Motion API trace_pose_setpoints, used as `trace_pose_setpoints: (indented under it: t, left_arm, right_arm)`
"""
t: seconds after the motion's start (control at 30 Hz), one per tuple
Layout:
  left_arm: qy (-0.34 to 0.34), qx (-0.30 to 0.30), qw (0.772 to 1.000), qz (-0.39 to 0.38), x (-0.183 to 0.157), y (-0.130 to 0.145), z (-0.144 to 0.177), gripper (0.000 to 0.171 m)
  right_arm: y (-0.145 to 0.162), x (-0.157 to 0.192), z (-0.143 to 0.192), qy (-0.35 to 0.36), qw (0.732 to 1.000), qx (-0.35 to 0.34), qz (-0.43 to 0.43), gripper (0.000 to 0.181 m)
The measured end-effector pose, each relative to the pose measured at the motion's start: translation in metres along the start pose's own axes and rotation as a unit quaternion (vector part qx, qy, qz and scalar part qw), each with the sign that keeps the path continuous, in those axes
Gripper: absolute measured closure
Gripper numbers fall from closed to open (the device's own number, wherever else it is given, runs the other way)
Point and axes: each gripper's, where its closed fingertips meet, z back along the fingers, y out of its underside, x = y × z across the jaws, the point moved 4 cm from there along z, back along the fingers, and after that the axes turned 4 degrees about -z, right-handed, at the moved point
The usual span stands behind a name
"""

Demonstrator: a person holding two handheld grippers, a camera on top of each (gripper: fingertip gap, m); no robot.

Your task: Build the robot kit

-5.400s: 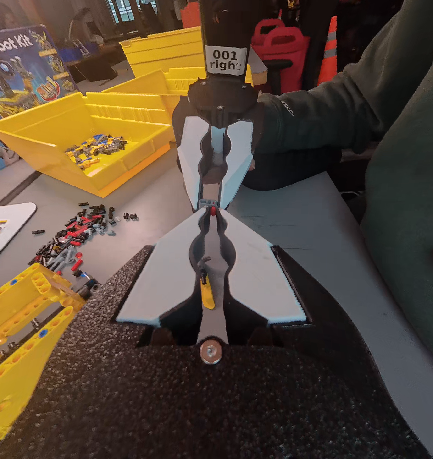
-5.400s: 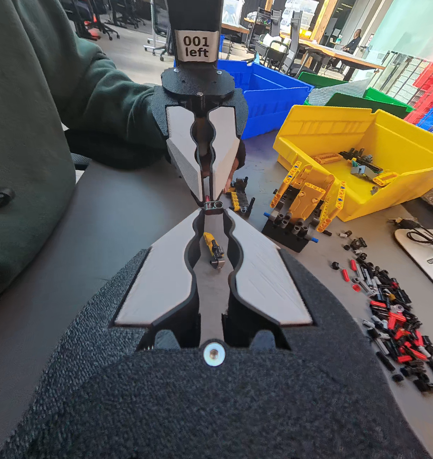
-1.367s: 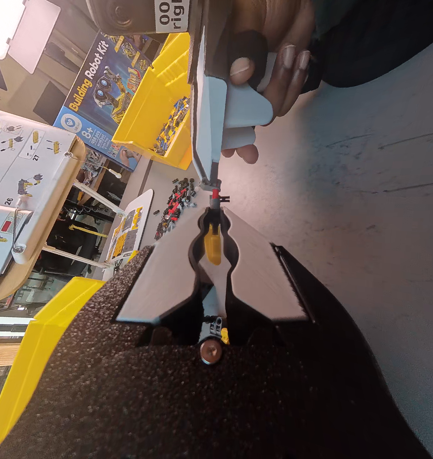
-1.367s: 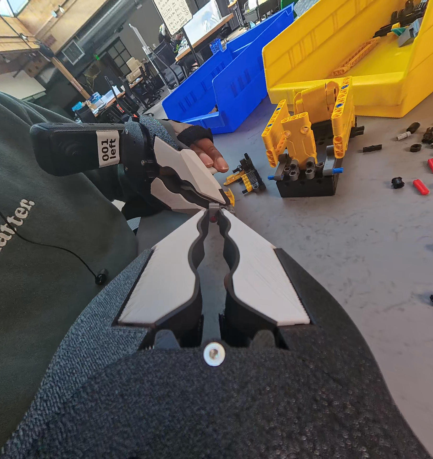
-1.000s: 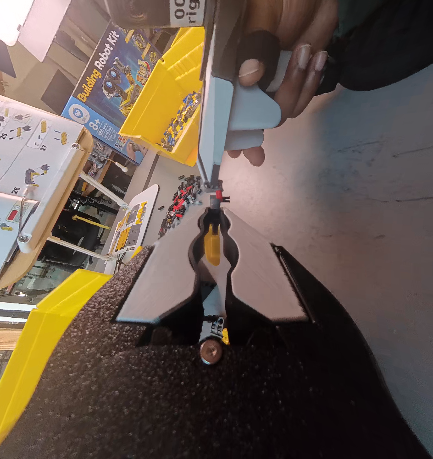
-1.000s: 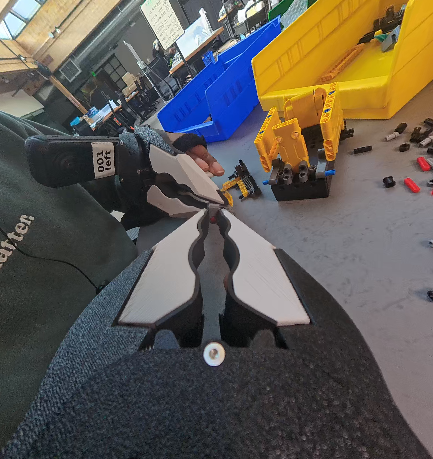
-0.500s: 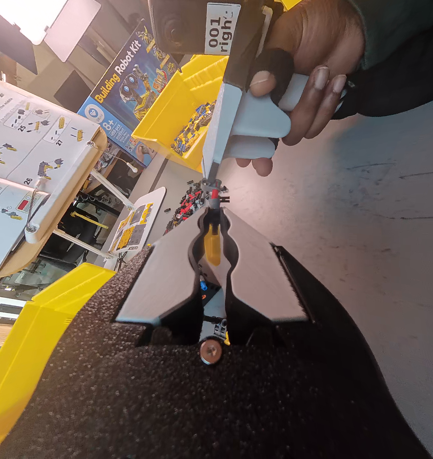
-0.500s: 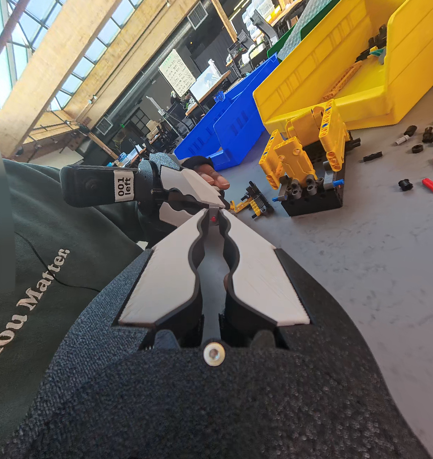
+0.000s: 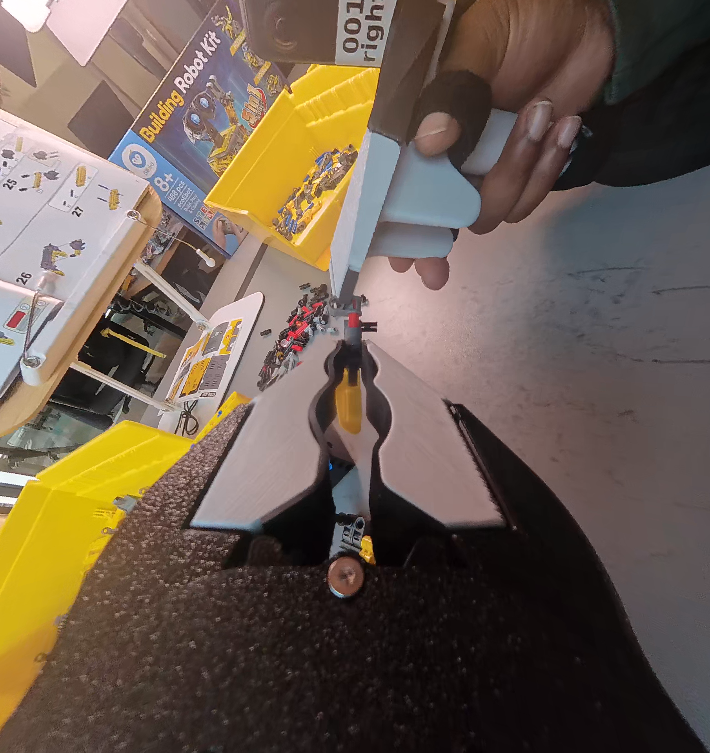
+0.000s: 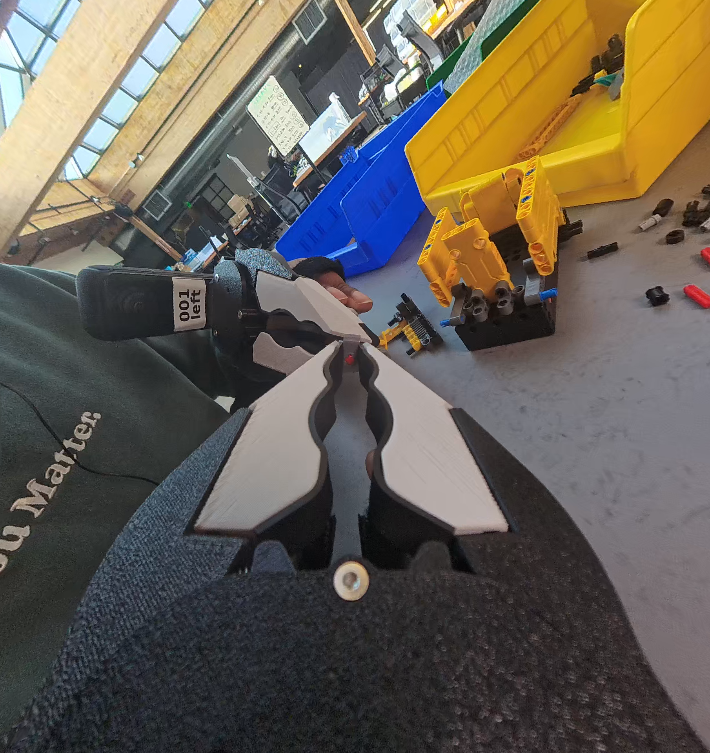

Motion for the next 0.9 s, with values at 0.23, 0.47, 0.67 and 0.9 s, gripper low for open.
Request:
trace_pose_setpoints:
  t: [0.23,0.47,0.67,0.9]
  left_arm:
    - [0.006,0.018,1.000,0.025,0.001,0.003,-0.002,0.166]
    - [0.016,0.031,0.996,0.076,0.004,0.006,-0.004,0.167]
    - [0.038,0.023,0.989,0.144,0.006,0.011,-0.005,0.165]
    - [0.055,0.015,0.985,0.166,0.007,0.010,-0.004,0.165]
  right_arm:
    - [-0.001,-0.002,-0.004,0.024,1.000,-0.013,0.005,0.176]
    - [-0.003,-0.007,-0.006,0.039,0.999,-0.035,-0.005,0.176]
    - [-0.004,-0.011,-0.010,0.045,0.996,-0.060,-0.046,0.176]
    - [-0.003,-0.013,-0.013,0.046,0.995,-0.068,-0.059,0.176]
